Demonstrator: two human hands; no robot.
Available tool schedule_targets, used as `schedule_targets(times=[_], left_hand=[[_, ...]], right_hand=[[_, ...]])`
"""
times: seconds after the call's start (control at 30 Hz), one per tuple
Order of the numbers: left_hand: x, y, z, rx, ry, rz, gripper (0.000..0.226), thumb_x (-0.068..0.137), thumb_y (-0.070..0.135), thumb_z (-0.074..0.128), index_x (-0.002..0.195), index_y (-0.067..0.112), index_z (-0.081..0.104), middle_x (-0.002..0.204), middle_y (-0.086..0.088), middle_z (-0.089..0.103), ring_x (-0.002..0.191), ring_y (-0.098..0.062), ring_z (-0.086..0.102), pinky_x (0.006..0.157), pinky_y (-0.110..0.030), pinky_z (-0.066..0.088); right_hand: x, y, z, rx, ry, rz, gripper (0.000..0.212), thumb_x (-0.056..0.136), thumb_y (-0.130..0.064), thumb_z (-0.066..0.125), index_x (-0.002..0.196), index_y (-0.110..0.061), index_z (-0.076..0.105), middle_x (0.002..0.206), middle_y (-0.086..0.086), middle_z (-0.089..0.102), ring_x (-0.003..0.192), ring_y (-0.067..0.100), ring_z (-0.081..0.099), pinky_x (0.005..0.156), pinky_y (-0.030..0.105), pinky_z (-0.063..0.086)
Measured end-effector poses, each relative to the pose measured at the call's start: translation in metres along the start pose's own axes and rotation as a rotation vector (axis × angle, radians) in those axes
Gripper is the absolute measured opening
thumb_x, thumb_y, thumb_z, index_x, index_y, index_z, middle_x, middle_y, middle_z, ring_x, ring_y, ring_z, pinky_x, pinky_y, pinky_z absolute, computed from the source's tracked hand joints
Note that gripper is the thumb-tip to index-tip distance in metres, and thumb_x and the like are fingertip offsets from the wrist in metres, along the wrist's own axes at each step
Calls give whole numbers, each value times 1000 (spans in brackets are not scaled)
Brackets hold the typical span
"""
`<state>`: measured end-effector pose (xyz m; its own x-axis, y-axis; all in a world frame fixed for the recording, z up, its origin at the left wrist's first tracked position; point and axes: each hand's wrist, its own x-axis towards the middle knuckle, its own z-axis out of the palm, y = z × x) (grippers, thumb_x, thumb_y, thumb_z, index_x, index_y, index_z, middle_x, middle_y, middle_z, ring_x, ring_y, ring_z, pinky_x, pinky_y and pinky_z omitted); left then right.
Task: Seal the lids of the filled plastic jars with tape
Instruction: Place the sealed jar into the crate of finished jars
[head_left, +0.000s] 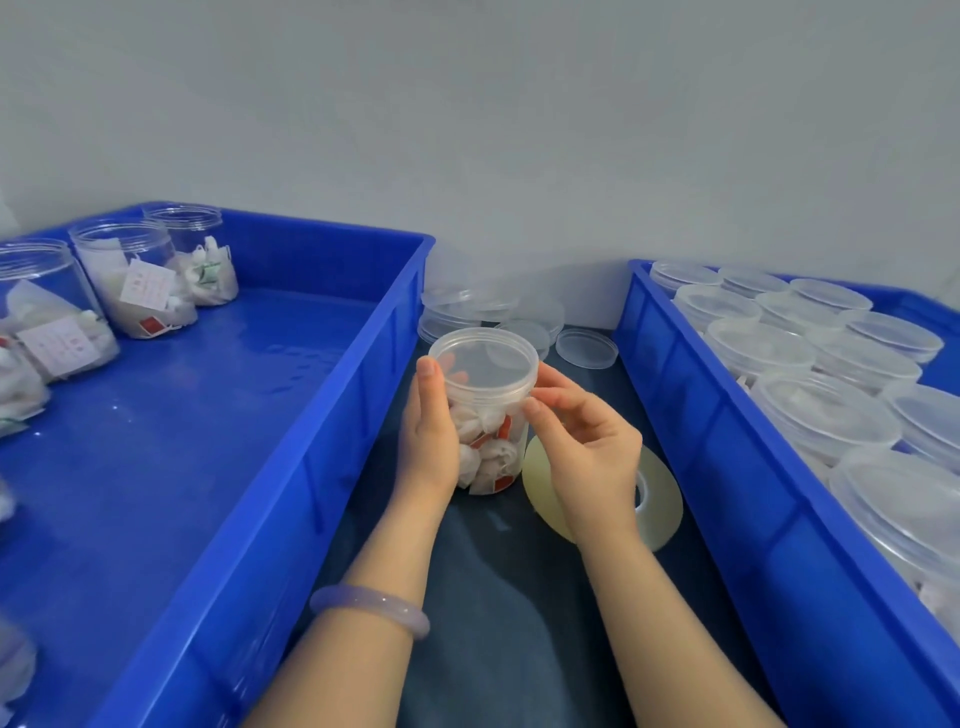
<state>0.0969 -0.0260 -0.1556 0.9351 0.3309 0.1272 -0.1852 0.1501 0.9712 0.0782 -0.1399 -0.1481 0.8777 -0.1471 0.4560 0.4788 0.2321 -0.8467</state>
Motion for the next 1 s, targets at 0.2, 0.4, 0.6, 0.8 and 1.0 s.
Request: schedule_targets(times=[0.2, 0.4, 0.6, 0.8, 1.0], left_hand=[[-2, -1, 2, 17, -3, 45, 78, 70, 75, 19, 118, 25, 55, 124, 0, 61, 118, -14, 55, 104, -32, 42], [0, -4, 2, 23, -1, 71, 90, 70, 76, 18, 129, 20, 55, 122, 2, 62, 114, -9, 56, 89, -15, 42], [0, -5, 2, 14, -5, 45, 81, 71, 75, 19, 123, 26, 56, 116, 5, 64, 110, -8, 59, 90, -21, 45], [0, -6, 3, 18, 14, 59, 79, 71, 75, 17, 120, 27, 55, 116, 4, 63, 111, -10, 58, 86, -16, 43], [1, -7, 3, 21, 18, 52, 84, 68, 77, 17, 121, 25, 56, 117, 2, 64, 111, -12, 58, 91, -23, 44]], right_hand=[[4, 0, -11, -490, -157, -99, 17, 93, 2, 51, 88, -14, 56, 114, -7, 59, 105, -4, 55, 84, 10, 42], [0, -1, -19, -271, -189, 25, 11, 88, -14, 55, 96, -20, 51, 119, -9, 60, 115, 4, 57, 92, 23, 48], [-2, -1, -12, -336, -119, -69, 24, 76, 0, 76, 84, -19, 63, 114, -3, 66, 107, 6, 63, 87, 21, 52], [-1, -7, -15, -330, -150, -74, 26, 87, 7, 60, 78, -17, 66, 113, 5, 67, 106, -1, 62, 84, 12, 47], [2, -4, -14, -206, -80, -1, 15, 87, 7, 58, 80, -2, 68, 102, -9, 70, 97, 5, 67, 80, 16, 52]])
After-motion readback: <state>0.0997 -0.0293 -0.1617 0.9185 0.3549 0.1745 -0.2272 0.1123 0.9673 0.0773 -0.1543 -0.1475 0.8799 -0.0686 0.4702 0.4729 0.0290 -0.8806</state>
